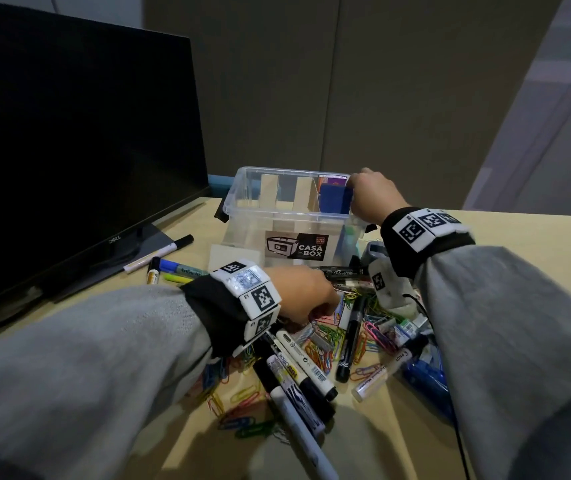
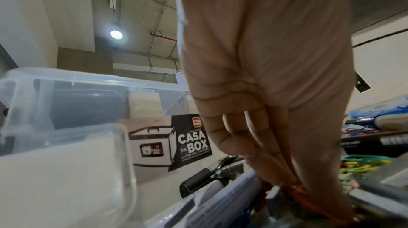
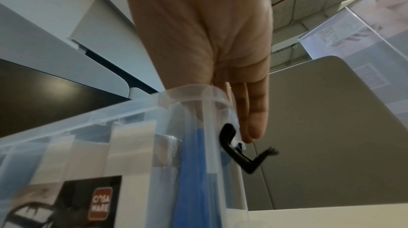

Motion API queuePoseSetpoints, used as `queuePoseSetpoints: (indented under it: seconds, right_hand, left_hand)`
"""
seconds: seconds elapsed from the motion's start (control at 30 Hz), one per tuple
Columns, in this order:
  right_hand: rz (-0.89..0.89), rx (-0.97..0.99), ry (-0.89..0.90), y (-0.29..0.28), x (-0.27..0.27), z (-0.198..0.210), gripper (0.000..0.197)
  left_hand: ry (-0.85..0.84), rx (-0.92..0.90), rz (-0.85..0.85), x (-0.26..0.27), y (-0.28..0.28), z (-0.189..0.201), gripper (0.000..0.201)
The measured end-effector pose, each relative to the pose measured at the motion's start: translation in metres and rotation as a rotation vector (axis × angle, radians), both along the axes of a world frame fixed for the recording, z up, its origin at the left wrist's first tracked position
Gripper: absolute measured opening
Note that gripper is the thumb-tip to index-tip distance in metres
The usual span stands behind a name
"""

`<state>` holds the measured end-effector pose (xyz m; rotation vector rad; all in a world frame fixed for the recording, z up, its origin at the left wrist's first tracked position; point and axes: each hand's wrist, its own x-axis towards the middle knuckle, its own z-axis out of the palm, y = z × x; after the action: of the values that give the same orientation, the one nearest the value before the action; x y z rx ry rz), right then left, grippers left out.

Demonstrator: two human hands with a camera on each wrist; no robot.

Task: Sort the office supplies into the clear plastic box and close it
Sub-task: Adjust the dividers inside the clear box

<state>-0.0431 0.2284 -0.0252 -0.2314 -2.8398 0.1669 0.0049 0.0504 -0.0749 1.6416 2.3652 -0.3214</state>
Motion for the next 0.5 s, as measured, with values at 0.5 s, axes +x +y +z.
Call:
queuePoseSetpoints:
  seconds: [0.5]
  right_hand:
    - [0.001,-0.031,0.029,-0.001,-0.002,-0.004,0.028]
  left_hand:
    - [-0.224,-0.074,0.124,-0.019,-0.001,-0.006,0.013]
